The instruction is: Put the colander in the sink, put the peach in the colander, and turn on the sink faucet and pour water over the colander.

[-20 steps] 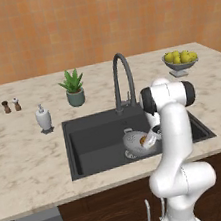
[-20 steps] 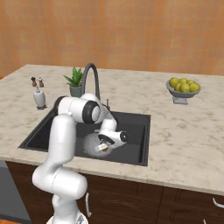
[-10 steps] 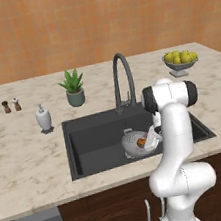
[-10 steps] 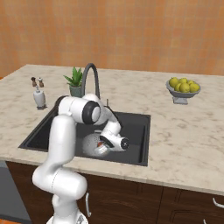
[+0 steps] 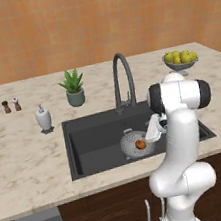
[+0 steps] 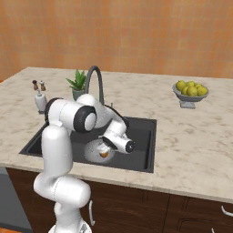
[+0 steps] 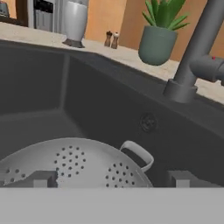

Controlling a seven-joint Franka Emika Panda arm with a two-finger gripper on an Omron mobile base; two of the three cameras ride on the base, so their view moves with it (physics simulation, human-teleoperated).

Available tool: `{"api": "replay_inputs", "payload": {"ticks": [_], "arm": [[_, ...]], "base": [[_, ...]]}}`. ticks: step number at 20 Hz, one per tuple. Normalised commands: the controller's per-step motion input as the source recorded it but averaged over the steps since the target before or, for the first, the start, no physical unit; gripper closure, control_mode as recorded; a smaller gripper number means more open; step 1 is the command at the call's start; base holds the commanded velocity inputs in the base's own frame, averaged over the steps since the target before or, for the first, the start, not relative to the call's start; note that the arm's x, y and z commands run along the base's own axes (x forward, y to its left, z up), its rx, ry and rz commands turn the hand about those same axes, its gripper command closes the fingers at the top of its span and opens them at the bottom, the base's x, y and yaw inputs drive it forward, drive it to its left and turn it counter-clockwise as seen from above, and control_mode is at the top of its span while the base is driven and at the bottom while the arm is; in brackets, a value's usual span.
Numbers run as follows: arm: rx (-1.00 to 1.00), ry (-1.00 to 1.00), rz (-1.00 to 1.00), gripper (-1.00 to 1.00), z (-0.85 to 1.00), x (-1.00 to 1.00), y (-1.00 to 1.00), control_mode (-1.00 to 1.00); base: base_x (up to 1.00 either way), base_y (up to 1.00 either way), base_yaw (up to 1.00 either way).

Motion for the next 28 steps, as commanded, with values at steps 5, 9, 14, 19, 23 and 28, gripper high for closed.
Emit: {"api": "replay_inputs", "payload": {"ticks": [5, 9, 14, 19, 23, 28], "arm": [[0.09, -0.19, 0.00, -1.00, 0.95, -0.21, -0.01, -1.00], [0.08, -0.21, 0.00, -1.00, 0.74, -0.26, -0.09, -1.00], [0.10, -0.17, 0.00, -1.00, 0.61, -0.18, -0.13, -1.00], [0.21, -0.10, 0.00, -1.00, 0.49, -0.01, -0.04, -1.00], [0.11, -0.18, 0.00, -1.00, 0.44, 0.00, 0.00, -1.00], [0.03, -0.20, 0.00, -1.00, 0.36, 0.06, 0.00, -1.00]], "base": [[0.00, 0.00, 0.00], [0.00, 0.00, 0.00], [0.00, 0.00, 0.00], [0.00, 0.00, 0.00], [0.00, 0.00, 0.00], [0.00, 0.00, 0.00]]}}
